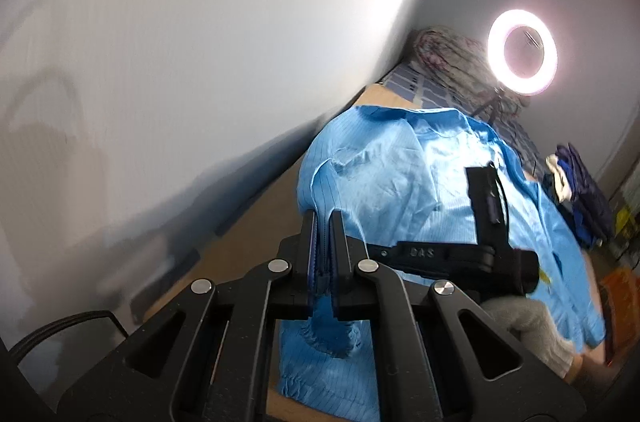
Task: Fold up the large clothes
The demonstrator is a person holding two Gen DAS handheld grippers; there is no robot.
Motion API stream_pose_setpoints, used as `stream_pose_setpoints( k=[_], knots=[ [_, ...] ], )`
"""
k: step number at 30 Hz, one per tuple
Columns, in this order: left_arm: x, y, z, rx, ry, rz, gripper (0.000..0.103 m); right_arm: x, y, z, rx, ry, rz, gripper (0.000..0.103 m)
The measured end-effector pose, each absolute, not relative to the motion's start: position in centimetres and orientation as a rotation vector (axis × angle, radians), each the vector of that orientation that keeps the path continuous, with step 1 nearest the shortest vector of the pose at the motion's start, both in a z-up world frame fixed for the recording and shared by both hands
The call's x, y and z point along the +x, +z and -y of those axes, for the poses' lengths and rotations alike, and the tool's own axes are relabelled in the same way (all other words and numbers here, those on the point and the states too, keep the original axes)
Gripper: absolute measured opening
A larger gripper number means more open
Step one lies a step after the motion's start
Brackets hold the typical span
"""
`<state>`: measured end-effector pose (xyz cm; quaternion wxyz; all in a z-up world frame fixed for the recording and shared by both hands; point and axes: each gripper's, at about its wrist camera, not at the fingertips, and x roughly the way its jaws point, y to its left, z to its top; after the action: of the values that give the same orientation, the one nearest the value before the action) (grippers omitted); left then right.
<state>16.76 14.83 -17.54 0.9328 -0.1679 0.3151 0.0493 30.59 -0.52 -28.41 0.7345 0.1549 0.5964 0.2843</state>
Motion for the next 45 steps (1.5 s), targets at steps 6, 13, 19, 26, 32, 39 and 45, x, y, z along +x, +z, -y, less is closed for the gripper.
stream_pose_setpoints(
  k=[6,13,19,26,32,39,45],
  knots=[
    [15.6,-17.5,-12.5,-0.244,0.032,-0.641,0.003,32.2,-24.0,2.6,0.34,0.622,-1.239,0.036],
    [14.4,-18.7,-9.9,-0.166,-0.041,-0.68,0.002,34.9,-19.0,1.0,0.355,0.642,-1.16,0.056],
    [13.6,-19.0,-8.8,-0.108,-0.064,-0.681,0.002,37.0,-18.3,-5.6,0.108,0.555,-1.181,0.056],
    [12.8,-18.5,-8.4,-0.07,-0.077,-0.672,0.002,36.1,-18.9,-7.4,-0.074,0.485,-1.2,0.003],
    [12.2,-18.2,-7.1,-0.051,-0.115,-0.673,0.002,34.4,-17.6,-2.3,0.057,0.484,-1.157,0.0],
    [10.7,-17.5,-5.4,-0.064,-0.238,-0.692,0.002,32.9,-16.5,5.7,0.243,0.458,-1.121,0.0],
    [8.7,-17.0,-5.4,-0.156,-0.312,-0.711,0.03,31.3,-17.9,12.0,0.356,0.383,-1.123,0.0]
  ],
)
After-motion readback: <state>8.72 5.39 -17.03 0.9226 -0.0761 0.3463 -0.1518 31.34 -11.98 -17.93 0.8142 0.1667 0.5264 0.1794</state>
